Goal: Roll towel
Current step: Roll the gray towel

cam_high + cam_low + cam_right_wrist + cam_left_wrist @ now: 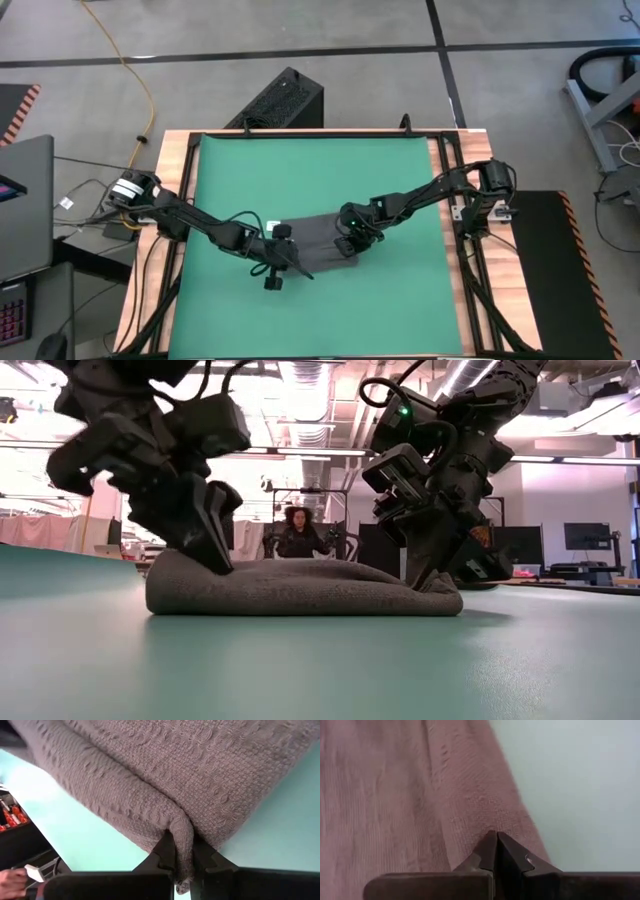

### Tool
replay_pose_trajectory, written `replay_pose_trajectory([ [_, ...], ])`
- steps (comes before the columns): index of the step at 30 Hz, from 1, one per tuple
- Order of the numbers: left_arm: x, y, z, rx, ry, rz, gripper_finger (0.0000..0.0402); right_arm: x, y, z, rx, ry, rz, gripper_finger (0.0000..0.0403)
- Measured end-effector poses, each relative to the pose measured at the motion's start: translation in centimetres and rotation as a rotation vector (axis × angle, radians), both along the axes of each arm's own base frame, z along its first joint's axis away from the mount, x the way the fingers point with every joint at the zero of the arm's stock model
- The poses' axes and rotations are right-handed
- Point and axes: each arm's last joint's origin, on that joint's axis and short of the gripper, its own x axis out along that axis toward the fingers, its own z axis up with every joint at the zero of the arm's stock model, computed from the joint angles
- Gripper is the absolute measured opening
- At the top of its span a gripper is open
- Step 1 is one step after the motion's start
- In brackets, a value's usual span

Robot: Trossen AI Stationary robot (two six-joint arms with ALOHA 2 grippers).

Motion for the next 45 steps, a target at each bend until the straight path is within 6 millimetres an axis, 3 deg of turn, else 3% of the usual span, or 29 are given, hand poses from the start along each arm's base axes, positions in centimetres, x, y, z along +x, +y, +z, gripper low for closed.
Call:
replay_pose_trajectory([
  [7,-0.9,0.4,-1.4,-0.065,-0.030,0.038,0.0000,0.1,0.0,0.0,-0.020,-0.031,0.042,0.0033],
  [15,-1.6,0.5,-2.2,-0.081,0.008,0.028,0.0000,0.2,0.7,2.0,-0.160,-0.168,0.103,0.0129],
  [22,-2.1,0.7,-2.7,-0.082,0.011,0.028,0.0000,-1.7,0.8,5.2,-0.325,-0.170,0.135,0.0173],
  [26,-2.1,0.7,-2.7,-0.075,0.011,0.017,0.0000,-2.4,1.6,7.6,-0.430,-0.317,0.313,0.0179],
  [31,-2.0,0.8,-2.7,-0.065,0.012,-0.003,0.0000,-3.3,3.8,10.4,-0.680,-0.580,0.741,0.0177],
  [37,-2.0,1.2,-2.7,-0.084,0.022,-0.026,0.0000,-3.5,6.3,10.0,-1.038,-0.650,1.151,0.0194],
  [41,-1.9,1.3,-2.8,-0.073,0.021,-0.045,0.0000,-2.6,7.0,8.7,-1.206,-0.574,1.203,0.0231],
  [45,-1.9,1.4,-2.8,-0.074,0.022,-0.059,0.0000,-1.8,7.3,7.2,-1.213,-0.547,1.208,0.0261],
])
